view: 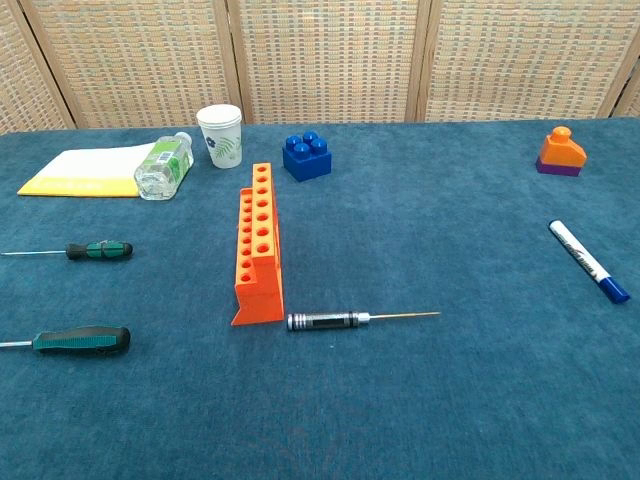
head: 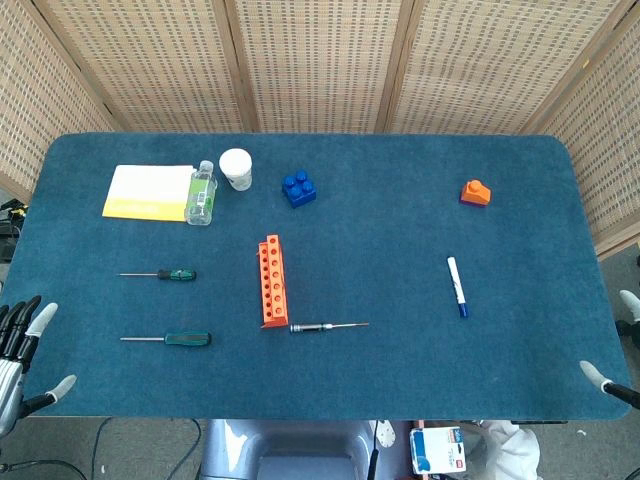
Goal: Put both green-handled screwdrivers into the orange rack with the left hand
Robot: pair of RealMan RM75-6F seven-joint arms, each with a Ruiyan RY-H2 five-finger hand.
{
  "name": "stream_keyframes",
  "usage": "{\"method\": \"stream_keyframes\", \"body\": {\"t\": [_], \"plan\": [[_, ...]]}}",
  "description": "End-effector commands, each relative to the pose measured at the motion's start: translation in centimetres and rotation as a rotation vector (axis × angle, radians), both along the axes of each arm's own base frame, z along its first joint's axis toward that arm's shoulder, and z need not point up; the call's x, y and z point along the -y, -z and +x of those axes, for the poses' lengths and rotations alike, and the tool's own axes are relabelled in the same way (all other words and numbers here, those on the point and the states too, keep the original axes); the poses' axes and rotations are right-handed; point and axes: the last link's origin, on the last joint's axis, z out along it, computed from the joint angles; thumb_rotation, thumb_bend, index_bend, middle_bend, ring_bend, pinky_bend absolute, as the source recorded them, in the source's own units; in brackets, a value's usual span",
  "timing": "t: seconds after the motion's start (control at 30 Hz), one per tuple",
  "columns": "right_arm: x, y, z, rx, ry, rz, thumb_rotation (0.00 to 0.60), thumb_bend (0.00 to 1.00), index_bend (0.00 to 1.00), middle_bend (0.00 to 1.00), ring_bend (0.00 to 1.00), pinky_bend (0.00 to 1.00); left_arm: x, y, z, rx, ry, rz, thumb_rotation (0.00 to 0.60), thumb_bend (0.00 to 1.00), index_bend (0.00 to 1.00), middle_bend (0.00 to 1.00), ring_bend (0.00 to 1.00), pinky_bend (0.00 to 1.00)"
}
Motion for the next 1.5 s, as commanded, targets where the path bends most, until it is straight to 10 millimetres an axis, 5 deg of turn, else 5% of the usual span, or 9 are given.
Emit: {"method": "stream_keyframes", "body": {"t": [0.03, 0.33, 0.7, 0.97, 1.2, 1.5], "plan": [[0.0, 0.0, -0.1, -0.005, 0.005, -0.002, 0.6, 0.0, 0.01, 0.0, 0.0, 0.0, 0.0, 0.0, 0.0, 0.0, 0.0, -0.002, 0.6, 0.0, 0.0, 0.0, 0.0, 0.0], [0.3, 0.4, -0.2, -0.037, 0.05, 0.0, 0.6, 0.0, 0.01, 0.0, 0.0, 0.0, -1.4, 0.6, 0.0, -0.009, 0.004, -0.051, 0.6, 0.0, 0.0, 0.0, 0.0, 0.0], [1.5, 0.9, -0.7, -0.044, 0.097, 0.037, 0.6, 0.0, 0.01, 0.0, 0.0, 0.0, -13.6, 4.6, 3.6, -0.033, 0.065, -0.192, 0.6, 0.0, 0.01, 0.0, 0.0, 0.0], [2.3, 1.2, -1.2, -0.044, 0.13, 0.056, 0.6, 0.0, 0.01, 0.0, 0.0, 0.0, -20.3, 9.5, 5.8, -0.022, 0.031, -0.267, 0.6, 0.11, 0.3, 0.0, 0.0, 0.0], [2.5, 1.2, -1.4, -0.031, 0.139, 0.066, 0.6, 0.0, 0.01, 0.0, 0.0, 0.0, -23.9, 12.2, 5.5, -0.054, -0.041, -0.285, 0.6, 0.17, 0.33, 0.0, 0.0, 0.0], [3.1, 1.5, -1.8, -0.032, 0.157, 0.089, 0.6, 0.0, 0.01, 0.0, 0.0, 0.0, -25.5, 14.2, 3.8, -0.075, -0.139, -0.323, 0.6, 0.28, 0.38, 0.0, 0.0, 0.0]]}}
